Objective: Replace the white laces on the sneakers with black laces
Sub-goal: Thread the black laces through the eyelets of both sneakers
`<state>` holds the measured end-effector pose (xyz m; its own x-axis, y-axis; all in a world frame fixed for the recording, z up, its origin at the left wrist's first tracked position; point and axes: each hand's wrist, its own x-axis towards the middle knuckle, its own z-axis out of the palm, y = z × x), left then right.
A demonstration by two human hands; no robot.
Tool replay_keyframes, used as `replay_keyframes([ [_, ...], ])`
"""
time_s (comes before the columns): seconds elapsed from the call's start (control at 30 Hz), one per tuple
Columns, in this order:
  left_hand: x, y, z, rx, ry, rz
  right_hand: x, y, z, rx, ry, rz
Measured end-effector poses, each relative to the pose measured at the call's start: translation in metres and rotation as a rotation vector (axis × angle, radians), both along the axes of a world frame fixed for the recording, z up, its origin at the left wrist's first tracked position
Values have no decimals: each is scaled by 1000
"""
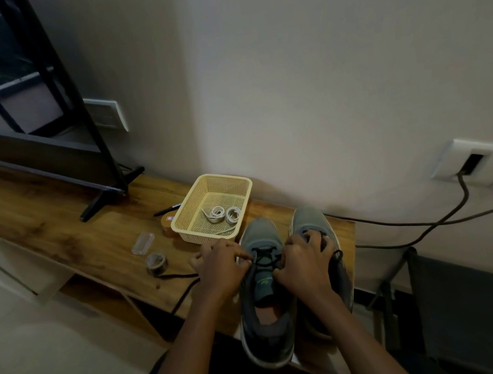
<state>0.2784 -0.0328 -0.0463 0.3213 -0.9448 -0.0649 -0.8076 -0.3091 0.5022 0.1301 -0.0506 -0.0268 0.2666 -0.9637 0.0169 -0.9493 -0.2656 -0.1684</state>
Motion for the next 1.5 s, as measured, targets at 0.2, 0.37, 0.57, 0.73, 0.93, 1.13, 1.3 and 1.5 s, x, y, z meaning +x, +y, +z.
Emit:
replay_keyframes([
  [0.2, -3, 1, 3, 69, -76, 30, 0, -1, -1, -1, -13, -1],
  [0.37, 10, -4, -6, 15, 102, 339, -2, 0, -1, 0, -6, -2],
  [0.57, 16, -5, -12, -72, 170, 315, -2, -1, -1, 10, -28, -12],
  [0.73, 11, -7, -17, -58, 232, -42, -3, -4, -1, 20, -97, -32],
  [0.93, 10, -5, -15, 30, 97, -13, -13, -11, 5, -65, -226, -170],
  [1.13, 5, -2, -12, 34, 176, 1, -15, -16, 3, -56, -232, -206],
  [1.3, 9, -3, -15, -14, 315, 42, -14, -15, 4, -31, -210, -202],
  [1.5, 14, -8, -20, -8, 346, -9, -12, -13, 3, -17, -158, -166],
])
